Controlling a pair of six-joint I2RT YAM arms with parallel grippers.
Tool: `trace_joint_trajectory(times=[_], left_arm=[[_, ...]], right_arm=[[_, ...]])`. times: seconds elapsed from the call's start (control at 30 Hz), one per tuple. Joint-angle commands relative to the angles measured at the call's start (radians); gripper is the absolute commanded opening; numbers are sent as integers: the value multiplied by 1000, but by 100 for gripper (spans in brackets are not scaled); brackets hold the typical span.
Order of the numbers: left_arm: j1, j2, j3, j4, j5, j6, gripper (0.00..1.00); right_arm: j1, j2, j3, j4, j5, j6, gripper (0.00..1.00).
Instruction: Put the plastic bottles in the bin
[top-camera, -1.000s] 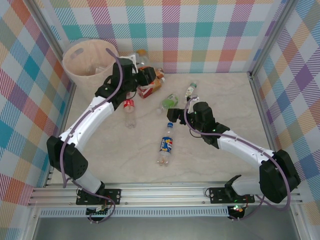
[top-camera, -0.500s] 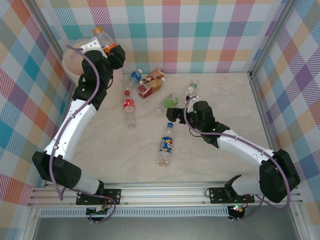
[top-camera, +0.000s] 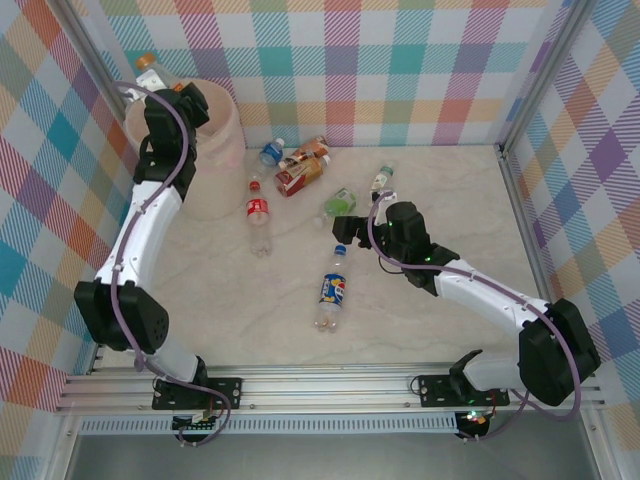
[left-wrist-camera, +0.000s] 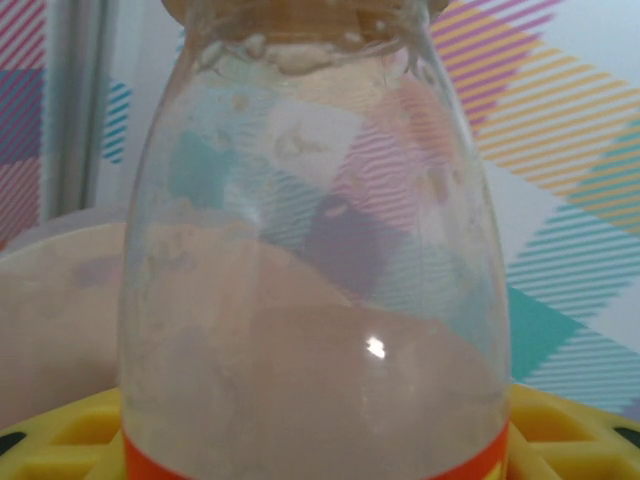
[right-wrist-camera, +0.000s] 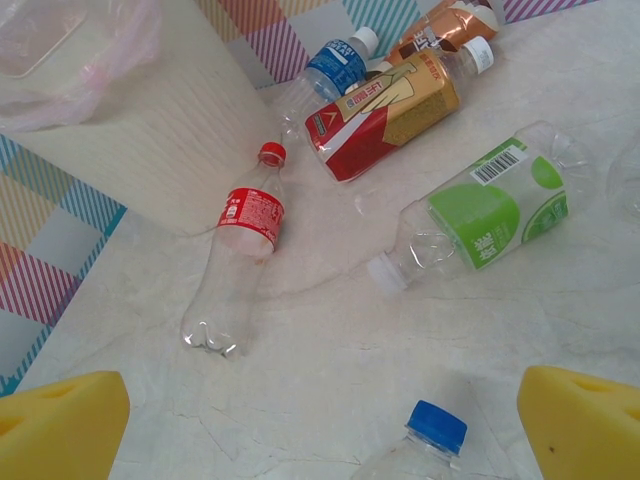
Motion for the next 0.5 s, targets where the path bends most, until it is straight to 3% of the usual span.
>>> trace_joint_trajectory(times=[0.0,0.17,0.4,0.47], left_arm=[[41,37,57,-55,-49,-14,51],[77,139,155,-187,-104,-24,53],[86,260,347,-428,-236,-25,67],[86,264,369,-461,-261,-42,75]], right_arm=[[5,-18,31,-3,15,-8,100],[6,-26,30,-15,23,-8,100],[5,-37,27,-37,43,-12,100],[5,-39,25,-38,45,-13,100]])
